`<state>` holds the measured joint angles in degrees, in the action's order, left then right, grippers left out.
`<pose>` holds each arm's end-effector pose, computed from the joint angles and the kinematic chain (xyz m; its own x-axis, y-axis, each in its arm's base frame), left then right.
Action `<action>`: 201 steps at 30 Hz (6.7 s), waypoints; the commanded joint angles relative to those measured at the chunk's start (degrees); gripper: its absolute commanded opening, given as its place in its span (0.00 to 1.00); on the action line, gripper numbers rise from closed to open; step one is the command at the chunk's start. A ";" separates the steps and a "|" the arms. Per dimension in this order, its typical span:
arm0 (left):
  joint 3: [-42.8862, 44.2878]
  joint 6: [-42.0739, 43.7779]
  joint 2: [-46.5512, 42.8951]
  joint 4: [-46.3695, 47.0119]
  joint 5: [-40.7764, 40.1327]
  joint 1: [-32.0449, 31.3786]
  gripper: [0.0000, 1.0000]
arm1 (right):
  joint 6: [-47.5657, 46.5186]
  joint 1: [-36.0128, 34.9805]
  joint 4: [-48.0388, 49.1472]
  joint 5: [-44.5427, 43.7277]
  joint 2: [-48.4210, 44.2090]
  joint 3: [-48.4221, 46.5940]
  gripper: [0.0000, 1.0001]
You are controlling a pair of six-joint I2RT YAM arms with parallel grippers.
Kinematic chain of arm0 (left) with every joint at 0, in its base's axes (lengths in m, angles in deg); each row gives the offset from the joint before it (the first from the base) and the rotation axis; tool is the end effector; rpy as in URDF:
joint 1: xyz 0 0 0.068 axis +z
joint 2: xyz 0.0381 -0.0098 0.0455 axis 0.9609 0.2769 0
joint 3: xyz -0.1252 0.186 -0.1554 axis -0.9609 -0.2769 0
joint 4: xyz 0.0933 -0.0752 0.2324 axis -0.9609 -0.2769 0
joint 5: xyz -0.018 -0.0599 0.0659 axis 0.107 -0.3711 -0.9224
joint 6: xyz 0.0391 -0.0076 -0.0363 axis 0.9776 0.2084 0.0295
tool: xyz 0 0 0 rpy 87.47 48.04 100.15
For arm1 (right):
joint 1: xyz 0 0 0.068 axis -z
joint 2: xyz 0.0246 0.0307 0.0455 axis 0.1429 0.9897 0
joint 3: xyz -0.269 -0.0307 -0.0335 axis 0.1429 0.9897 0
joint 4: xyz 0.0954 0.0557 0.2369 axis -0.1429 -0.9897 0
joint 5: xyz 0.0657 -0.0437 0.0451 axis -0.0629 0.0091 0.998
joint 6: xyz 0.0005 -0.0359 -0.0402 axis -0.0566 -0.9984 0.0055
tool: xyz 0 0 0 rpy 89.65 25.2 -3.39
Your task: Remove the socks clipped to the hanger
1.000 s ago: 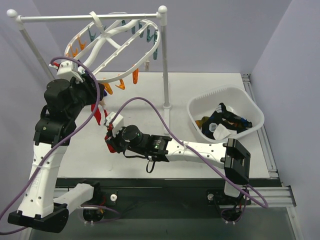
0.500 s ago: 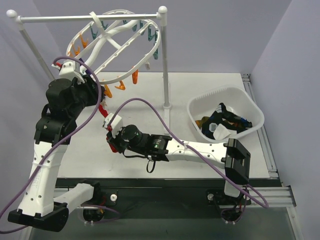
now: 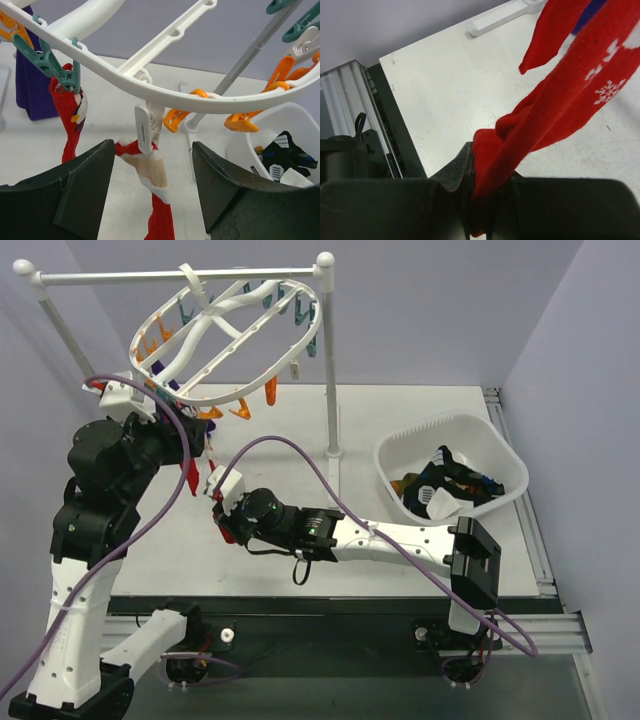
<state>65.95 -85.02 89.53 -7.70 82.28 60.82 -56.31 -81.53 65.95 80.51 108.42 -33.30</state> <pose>0.1504 -0.0328 0.4831 -0.1953 -0.3122 -0.9297 0.1089 0.9352 -0.3370 0.1265 0.4121 0.3393 -0.1066 -0.0614 -0.9924 -0.9268 0.3677 0.0768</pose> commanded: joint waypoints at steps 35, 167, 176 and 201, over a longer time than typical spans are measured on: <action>3.06 3.90 8.40 2.56 -10.11 -6.58 0.58 | -0.47 -0.51 1.36 -0.93 -1.72 -1.83 0.00; 9.66 1.09 9.46 4.05 -4.05 -11.07 0.00 | 2.62 12.35 16.56 0.57 1.76 7.34 0.81; 9.83 1.44 8.84 3.08 -3.96 -11.07 0.00 | -2.58 8.90 4.08 -5.51 18.66 -17.38 0.88; 9.31 6.36 2.00 -5.26 -10.10 -10.98 0.70 | 5.15 5.56 1.88 -3.13 8.05 -10.97 0.00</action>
<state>74.21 -80.10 96.54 -10.67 75.99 49.96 -52.38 -76.09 66.28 77.14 123.28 -45.02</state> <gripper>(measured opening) 0.713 0.044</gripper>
